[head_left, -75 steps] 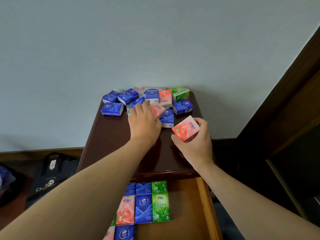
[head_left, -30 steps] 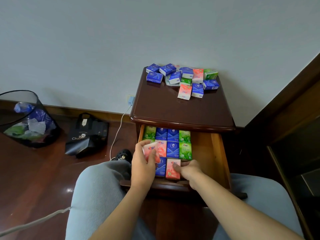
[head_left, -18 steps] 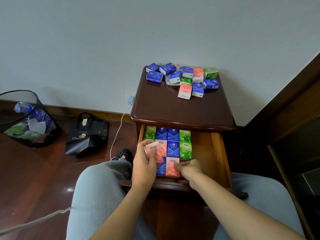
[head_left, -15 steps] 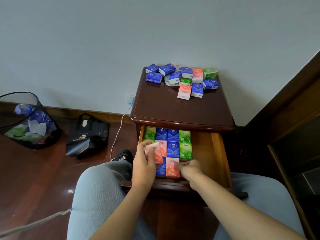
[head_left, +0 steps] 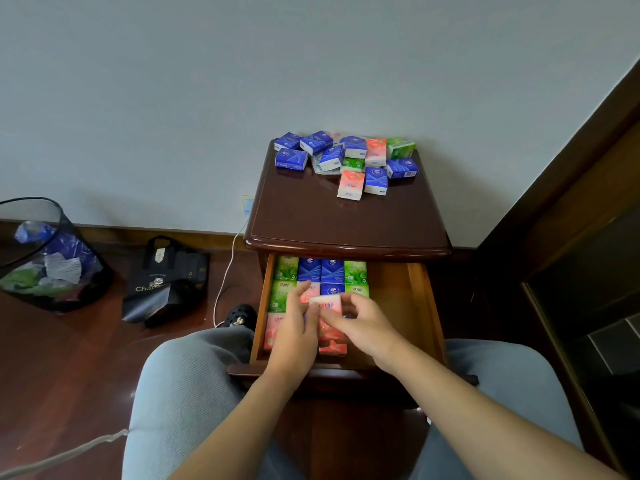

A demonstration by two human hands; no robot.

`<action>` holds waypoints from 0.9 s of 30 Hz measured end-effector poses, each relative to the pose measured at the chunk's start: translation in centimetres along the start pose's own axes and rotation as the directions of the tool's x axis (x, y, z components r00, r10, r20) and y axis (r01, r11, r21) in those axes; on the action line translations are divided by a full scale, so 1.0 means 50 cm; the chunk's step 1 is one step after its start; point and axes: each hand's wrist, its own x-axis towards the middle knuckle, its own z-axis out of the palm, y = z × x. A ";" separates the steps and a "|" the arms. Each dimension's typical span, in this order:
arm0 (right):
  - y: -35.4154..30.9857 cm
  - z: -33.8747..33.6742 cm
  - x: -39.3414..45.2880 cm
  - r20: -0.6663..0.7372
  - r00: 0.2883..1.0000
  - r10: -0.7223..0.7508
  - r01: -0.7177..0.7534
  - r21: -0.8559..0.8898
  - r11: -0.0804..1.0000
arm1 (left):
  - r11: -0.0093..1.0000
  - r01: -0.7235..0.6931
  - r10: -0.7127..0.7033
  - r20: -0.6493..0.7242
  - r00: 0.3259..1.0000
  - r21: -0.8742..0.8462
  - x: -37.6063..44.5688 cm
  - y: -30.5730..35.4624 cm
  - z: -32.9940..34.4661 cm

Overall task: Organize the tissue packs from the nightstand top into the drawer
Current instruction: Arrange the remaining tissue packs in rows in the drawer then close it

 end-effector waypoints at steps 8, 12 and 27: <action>0.045 -0.095 -0.004 -0.219 0.969 0.114 -0.141 -0.111 0.984 | 0.776 0.009 0.023 -0.044 0.999 0.631 0.029 -0.031 -0.006; 0.084 -0.102 0.001 -0.232 0.955 0.184 -0.230 -0.191 0.954 | 0.579 -0.004 -0.064 0.050 0.997 0.815 0.026 -0.028 0.014; 0.098 -0.080 0.026 -0.238 0.942 0.236 -0.294 -0.248 0.923 | 0.487 0.065 -0.187 0.032 0.982 0.871 0.041 -0.023 0.017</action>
